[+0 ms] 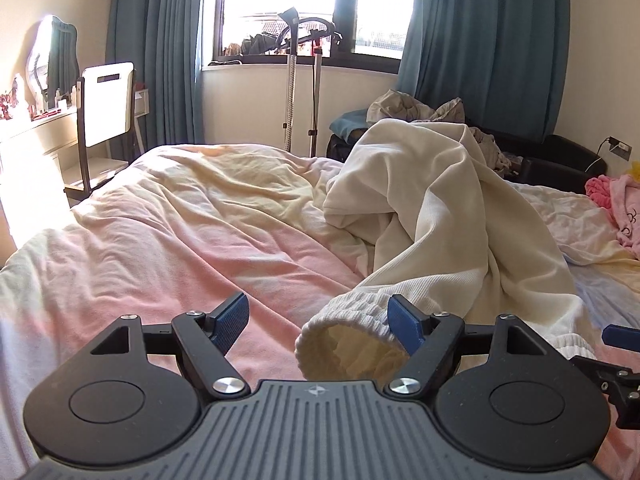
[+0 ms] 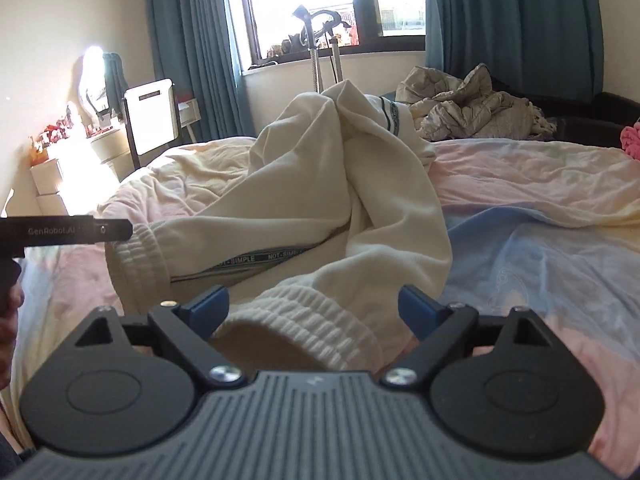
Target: Fold clothes
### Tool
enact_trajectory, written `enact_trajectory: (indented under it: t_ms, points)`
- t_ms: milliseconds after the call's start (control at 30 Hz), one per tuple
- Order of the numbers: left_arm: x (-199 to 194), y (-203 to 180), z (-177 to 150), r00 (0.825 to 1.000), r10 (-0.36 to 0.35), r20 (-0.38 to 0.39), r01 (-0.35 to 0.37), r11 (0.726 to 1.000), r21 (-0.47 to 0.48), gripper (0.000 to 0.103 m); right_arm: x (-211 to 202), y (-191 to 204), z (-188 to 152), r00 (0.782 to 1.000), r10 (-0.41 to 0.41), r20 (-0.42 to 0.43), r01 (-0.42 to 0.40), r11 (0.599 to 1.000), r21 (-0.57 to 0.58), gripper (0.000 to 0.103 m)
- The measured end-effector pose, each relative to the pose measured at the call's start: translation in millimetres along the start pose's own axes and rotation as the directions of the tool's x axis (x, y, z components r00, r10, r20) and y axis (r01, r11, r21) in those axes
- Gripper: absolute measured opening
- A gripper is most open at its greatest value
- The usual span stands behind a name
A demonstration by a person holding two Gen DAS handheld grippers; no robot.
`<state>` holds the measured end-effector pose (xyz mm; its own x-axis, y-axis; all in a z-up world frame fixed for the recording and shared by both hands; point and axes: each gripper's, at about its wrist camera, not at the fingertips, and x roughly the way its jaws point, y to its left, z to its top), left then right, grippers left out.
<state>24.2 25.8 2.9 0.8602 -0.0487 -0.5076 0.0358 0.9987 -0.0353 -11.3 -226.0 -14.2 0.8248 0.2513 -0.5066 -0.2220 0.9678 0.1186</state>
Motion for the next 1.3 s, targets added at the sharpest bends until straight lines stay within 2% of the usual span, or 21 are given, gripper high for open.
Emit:
enact_trajectory:
  t_ms: [133, 167, 200, 267, 333, 433, 500, 600, 700, 767, 867, 967, 1067, 1133, 1167, 1233, 1300]
  points:
    - [-0.3, 1.2, -1.7, 1.000, 0.020, -0.006, -0.020, 1.000, 0.009, 0.080, 22.8, 12.4, -10.1, 0.990, -0.083, -0.110, 0.069, 0.989, -0.132, 0.084]
    - [-1.4, 2.0, -1.4, 1.000, 0.028, 0.000, -0.028, 1.000, 0.009, 0.080, 27.6, 15.9, -13.2, 0.986, -0.111, -0.122, 0.088, 0.981, -0.175, 0.080]
    - [-3.5, 2.7, -0.5, 0.999, 0.038, 0.013, -0.038, 0.999, 0.010, 0.080, 32.2, 19.0, -15.9, 0.982, -0.135, -0.131, 0.105, 0.971, -0.214, 0.070]
    - [-11.0, 5.0, 2.4, 0.997, 0.056, 0.046, -0.057, 0.998, 0.013, 0.079, 37.5, 20.4, -16.3, 0.981, -0.152, -0.125, 0.118, 0.963, -0.241, 0.064]
    - [-20.1, 8.2, 5.2, 0.996, 0.058, 0.065, -0.059, 0.998, 0.013, 0.079, 38.7, 14.6, -10.2, 0.985, -0.147, -0.093, 0.126, 0.971, -0.206, 0.045]
    - [-35.7, 8.0, 5.2, 0.997, 0.022, 0.075, -0.026, 0.998, 0.059, 0.079, 31.8, 2.5, 0.4, 0.993, -0.114, -0.042, 0.109, 0.988, -0.111, 0.034]
    - [-44.0, 3.3, 3.6, 0.997, -0.010, 0.081, 0.000, 0.992, 0.125, 0.079, 25.8, -4.5, 5.9, 0.996, -0.094, -0.001, 0.094, 0.994, -0.054, 0.032]
    - [-52.3, -14.0, -3.6, 0.992, -0.044, 0.116, 0.008, 0.956, 0.294, 0.079, 20.0, -10.8, 11.1, 0.994, -0.101, 0.042, 0.102, 0.995, -0.010, 0.032]
    - [-58.1, -30.3, -10.9, 0.987, -0.067, 0.145, -0.006, 0.893, 0.449, 0.080, 20.9, -20.2, 9.5, 0.995, -0.094, 0.028, 0.092, 0.995, 0.041, 0.033]
    - [-45.9, -34.4, -15.4, 0.993, -0.046, 0.108, -0.017, 0.853, 0.522, 0.080, 24.1, -27.2, 5.7, 0.996, -0.089, 0.007, 0.088, 0.993, 0.072, 0.035]
    - [-27.0, -34.7, -19.3, 0.999, -0.044, 0.031, 0.021, 0.847, 0.532, 0.079, 34.8, -37.9, -1.8, 0.994, -0.088, -0.059, 0.096, 0.986, 0.137, 0.037]
    - [-18.7, -42.6, -21.2, 0.998, -0.055, 0.042, 0.022, 0.824, 0.566, 0.079, 32.2, -33.9, -2.0, 0.994, -0.090, -0.053, 0.096, 0.987, 0.131, 0.038]
    - [-6.4, -48.6, -18.7, 0.998, -0.046, 0.051, 0.009, 0.825, 0.566, 0.079, 28.1, -18.6, -4.0, 0.991, -0.126, -0.047, 0.128, 0.991, 0.042, 0.043]
    - [8.1, -51.3, -15.1, 0.999, -0.016, 0.051, -0.015, 0.833, 0.554, 0.078, 28.7, -8.5, -6.8, 0.988, -0.145, -0.057, 0.144, 0.989, -0.028, 0.054]
    - [15.4, -51.9, -12.7, 0.999, 0.000, 0.051, -0.028, 0.838, 0.544, 0.078, 29.3, -3.9, -8.6, 0.986, -0.153, -0.062, 0.149, 0.987, -0.061, 0.056]
    - [29.0, -48.8, -4.5, 0.998, 0.022, 0.055, -0.046, 0.864, 0.501, 0.075, 31.4, 1.8, -13.2, 0.983, -0.164, -0.084, 0.155, 0.982, -0.110, 0.066]
    - [40.9, -39.8, 9.3, 0.997, 0.057, 0.053, -0.074, 0.911, 0.405, 0.069, 35.6, 3.0, -18.6, 0.977, -0.174, -0.125, 0.157, 0.978, -0.137, 0.069]
